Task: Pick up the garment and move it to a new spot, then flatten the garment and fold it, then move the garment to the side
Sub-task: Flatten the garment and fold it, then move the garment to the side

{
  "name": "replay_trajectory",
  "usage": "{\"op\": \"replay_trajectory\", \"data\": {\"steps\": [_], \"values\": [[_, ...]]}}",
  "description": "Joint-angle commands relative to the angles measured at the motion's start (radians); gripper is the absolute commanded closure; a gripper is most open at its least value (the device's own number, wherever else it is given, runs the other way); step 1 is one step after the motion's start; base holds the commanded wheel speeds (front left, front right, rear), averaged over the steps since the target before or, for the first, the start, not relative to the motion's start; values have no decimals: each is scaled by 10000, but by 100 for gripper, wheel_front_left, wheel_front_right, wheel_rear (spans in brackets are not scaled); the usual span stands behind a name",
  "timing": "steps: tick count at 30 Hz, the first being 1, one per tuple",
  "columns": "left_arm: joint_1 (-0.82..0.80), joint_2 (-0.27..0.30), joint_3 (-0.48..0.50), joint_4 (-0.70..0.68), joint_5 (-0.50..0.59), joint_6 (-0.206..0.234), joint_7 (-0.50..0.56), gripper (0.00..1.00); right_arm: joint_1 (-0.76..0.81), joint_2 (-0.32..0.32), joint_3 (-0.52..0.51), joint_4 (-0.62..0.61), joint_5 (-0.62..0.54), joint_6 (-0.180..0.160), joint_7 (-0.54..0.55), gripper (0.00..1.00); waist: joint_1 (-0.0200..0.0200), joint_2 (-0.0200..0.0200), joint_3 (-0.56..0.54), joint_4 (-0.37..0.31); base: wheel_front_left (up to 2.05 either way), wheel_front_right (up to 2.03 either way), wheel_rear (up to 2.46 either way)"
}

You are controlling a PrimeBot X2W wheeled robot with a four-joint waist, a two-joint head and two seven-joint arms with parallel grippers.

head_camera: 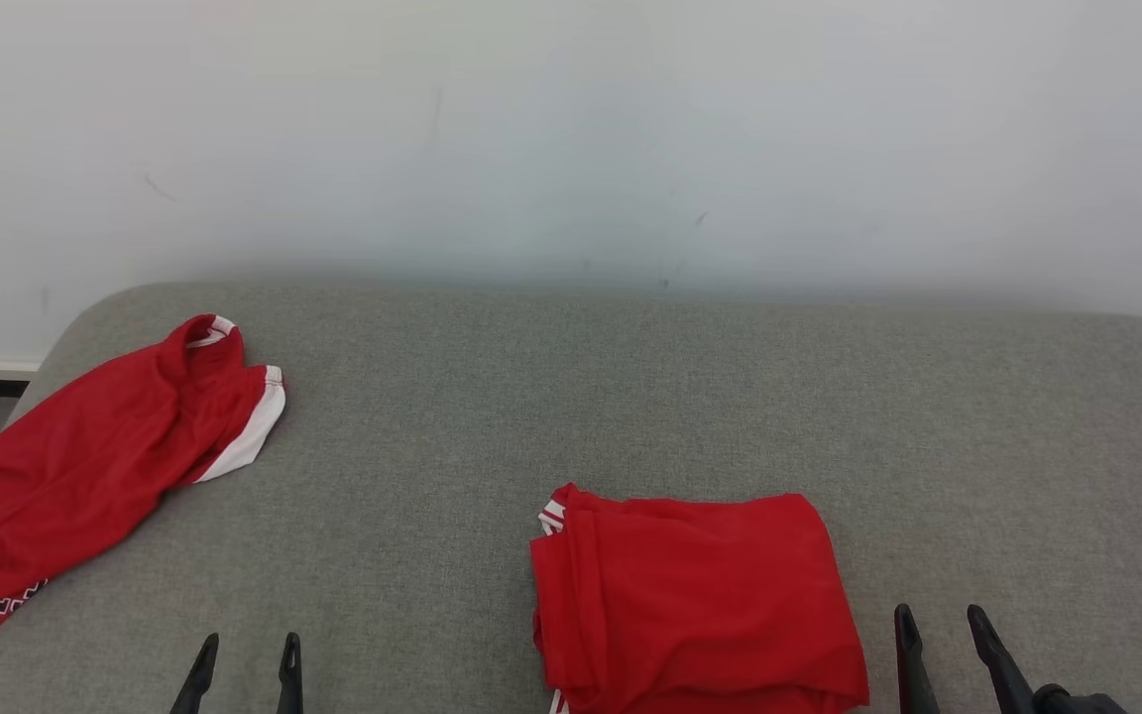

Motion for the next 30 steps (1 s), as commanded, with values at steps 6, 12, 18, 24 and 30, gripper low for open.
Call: {"op": "replay_trajectory", "data": {"steps": [6, 12, 18, 24, 30], "values": [[17, -18, 2, -50, 96, 7, -32, 0, -35, 0, -57, 79, -78, -25, -3, 0, 0, 0, 10, 21, 0, 0, 0], [-1, 3, 26, -54, 85, -2, -32, 0, -54, 1, -13, 142, -117, -25, -3, 0, 0, 0, 12, 26, 0, 0, 0], [19, -11, 7, -28, 32, -9, -32, 0, -71, -1, -20, 195, -125, -25, -3, 0, 0, 0, 27, 31, 0, 0, 0], [-9, -24, 13, -20, 0, -13, -32, 0, -114, 1, -19, 282, -145, -25, -3, 0, 0, 0, 37, 43, 0, 0, 0], [-55, -30, -17, 6, 7, -17, -32, 0, -463, 1, 38, 865, -209, -25, -3, 0, 0, 0, 64, 81, 0, 0, 0]]}}
